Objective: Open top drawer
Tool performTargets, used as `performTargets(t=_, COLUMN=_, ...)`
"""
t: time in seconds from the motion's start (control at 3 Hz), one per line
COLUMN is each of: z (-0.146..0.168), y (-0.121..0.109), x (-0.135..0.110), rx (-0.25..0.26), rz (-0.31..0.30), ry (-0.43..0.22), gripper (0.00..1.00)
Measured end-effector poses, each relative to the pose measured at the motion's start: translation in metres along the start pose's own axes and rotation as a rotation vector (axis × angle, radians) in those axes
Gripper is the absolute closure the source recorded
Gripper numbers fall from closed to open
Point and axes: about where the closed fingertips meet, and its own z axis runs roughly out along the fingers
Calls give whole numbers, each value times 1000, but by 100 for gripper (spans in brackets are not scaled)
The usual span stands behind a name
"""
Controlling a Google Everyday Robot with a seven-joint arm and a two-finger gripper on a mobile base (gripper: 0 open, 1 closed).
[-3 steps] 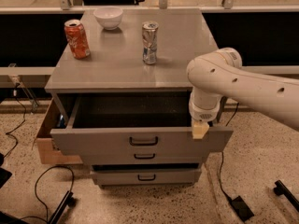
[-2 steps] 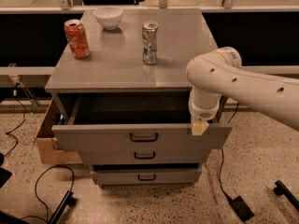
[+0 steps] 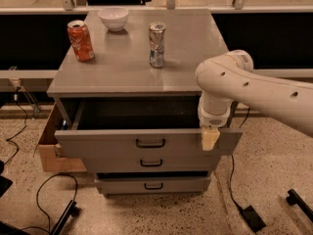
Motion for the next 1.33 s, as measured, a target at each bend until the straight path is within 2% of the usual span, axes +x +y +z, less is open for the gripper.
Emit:
performTargets(t=0.33, z=-1, y=0, x=0, rx=0, rz=0, ry=0, gripper=0)
performTargets(t=0.67, z=-1, y=0, x=0, rx=0, rz=0, ry=0, gripper=0)
performTargets(t=1.0, z=1, y=15, x=-3, rx=2, rz=11, ry=-30, gripper=0)
performTargets(t=1.33, z=0, y=59, x=-29, rx=-10, rz=5, ry=-78, gripper=18)
